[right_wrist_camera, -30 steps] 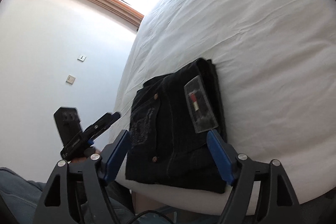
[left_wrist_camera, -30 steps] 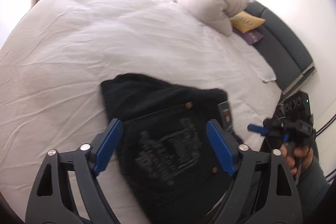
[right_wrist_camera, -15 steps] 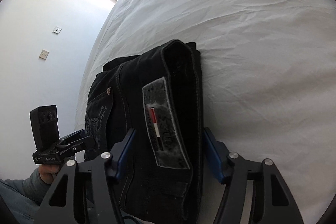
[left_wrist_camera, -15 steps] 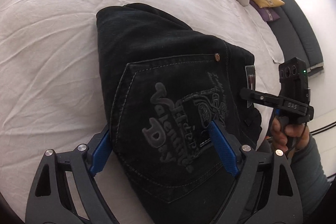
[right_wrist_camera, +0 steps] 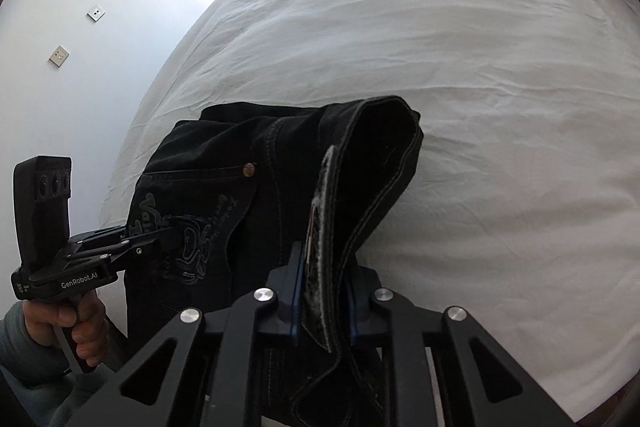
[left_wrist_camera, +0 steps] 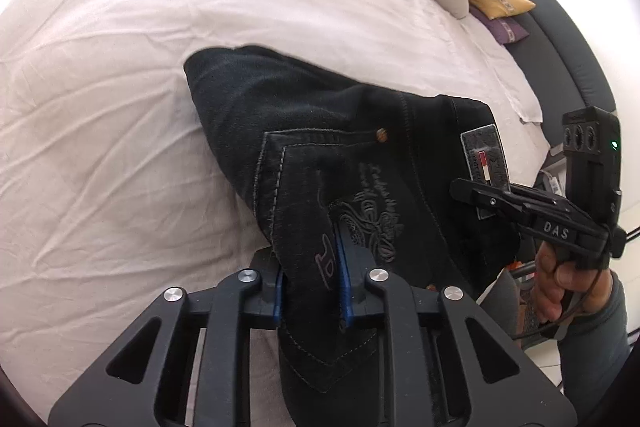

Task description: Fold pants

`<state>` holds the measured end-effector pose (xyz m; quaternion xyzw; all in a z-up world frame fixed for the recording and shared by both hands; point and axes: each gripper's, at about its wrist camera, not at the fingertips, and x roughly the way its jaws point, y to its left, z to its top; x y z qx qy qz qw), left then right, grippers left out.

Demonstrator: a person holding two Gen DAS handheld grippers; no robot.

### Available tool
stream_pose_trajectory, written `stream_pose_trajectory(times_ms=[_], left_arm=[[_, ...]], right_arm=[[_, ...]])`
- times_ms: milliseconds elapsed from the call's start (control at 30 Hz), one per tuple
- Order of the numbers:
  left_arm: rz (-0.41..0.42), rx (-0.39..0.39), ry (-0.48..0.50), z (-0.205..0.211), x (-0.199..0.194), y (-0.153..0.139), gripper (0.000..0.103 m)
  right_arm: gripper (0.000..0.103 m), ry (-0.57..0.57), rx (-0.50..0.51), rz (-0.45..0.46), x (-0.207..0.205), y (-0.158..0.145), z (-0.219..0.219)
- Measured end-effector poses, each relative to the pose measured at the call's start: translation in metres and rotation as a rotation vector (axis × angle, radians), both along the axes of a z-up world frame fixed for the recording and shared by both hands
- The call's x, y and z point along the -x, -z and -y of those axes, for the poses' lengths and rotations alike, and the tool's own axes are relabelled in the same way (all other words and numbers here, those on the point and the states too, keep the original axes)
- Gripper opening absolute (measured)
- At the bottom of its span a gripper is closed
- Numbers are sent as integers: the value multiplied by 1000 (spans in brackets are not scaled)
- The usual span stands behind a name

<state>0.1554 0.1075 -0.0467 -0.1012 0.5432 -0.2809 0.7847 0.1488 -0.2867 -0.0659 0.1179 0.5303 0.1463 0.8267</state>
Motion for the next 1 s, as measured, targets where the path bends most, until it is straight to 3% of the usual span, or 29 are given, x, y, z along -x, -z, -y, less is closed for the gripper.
stream_pose_trajectory(times_ms=[300,500,833,1000], left_arm=[[162,23,-29,-32,-11,-76,16],[231,-48,-76,-63,-55,-98,17],[176,-143,-146,-123,-138,-51,17],[149,-157,-161,-120,-159,-19,24]], right_arm=[[17,-34,31,146,5,-57,-17],[17,-67,19,205,-47,-77,-29],[17,-132,11,166,-143,-40,-86],[18,-108,18,113,-169,-10,-90]])
